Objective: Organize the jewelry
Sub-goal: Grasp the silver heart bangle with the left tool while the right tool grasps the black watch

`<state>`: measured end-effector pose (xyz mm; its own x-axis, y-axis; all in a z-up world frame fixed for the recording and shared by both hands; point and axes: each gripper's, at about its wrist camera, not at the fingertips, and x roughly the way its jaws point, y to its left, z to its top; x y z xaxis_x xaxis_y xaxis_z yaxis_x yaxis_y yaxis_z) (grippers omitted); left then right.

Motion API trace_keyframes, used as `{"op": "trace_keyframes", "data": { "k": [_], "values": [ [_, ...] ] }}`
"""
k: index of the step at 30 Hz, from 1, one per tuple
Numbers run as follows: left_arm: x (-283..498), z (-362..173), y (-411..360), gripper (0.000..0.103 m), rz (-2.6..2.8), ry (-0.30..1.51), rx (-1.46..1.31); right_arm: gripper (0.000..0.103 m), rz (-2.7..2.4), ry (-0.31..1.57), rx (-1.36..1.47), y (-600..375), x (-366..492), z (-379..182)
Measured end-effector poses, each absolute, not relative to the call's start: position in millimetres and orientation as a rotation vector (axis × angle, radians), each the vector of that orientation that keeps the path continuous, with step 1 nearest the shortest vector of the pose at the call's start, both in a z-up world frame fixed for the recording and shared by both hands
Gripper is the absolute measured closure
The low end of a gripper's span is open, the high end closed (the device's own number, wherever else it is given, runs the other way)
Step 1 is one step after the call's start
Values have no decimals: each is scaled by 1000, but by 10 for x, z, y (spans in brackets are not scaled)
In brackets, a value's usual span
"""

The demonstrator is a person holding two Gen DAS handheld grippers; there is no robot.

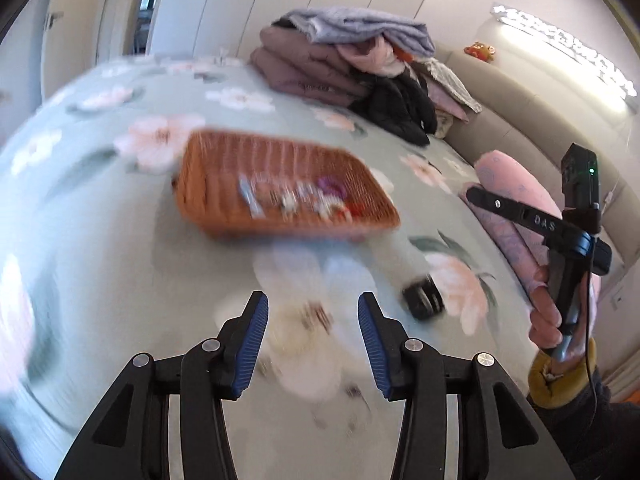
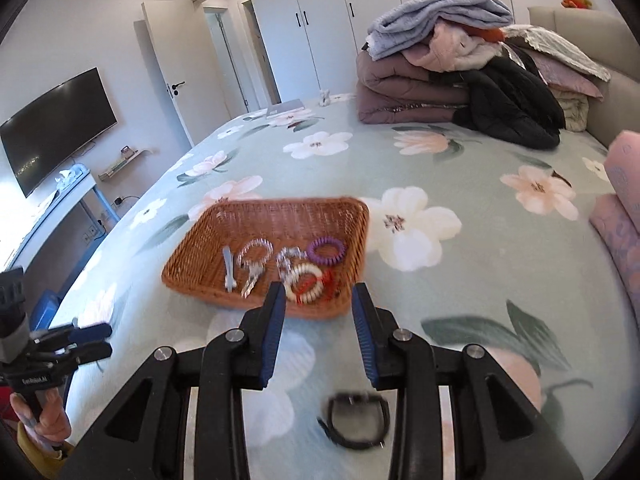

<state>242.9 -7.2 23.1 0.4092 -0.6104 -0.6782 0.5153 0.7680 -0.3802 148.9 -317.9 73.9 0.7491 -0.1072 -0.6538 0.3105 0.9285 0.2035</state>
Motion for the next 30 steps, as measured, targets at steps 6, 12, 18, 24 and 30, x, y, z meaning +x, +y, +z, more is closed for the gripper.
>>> {"op": "trace_keyframes", "data": {
  "k": [6,12,18,24,30],
  "values": [
    [1991,-272,-240,55,-703,1019,-189,66,-229,732,314,-3179,1178,456],
    [1768,-546,-629,55,-574,1045,-144,66,-216,762,330,-3248,1034,218],
    [1728,-588,-872,58,-503,1022,-79,66,-188,809,336,-3294,1020,-64],
    [1776,-671,-998,68,-442,1022,-36,66,-152,834,298,-3317,1068,-261],
    [1738,-737,-1038,69,-406,995,-19,66,-166,898,301,-3395,1169,-528]
  ]
}}
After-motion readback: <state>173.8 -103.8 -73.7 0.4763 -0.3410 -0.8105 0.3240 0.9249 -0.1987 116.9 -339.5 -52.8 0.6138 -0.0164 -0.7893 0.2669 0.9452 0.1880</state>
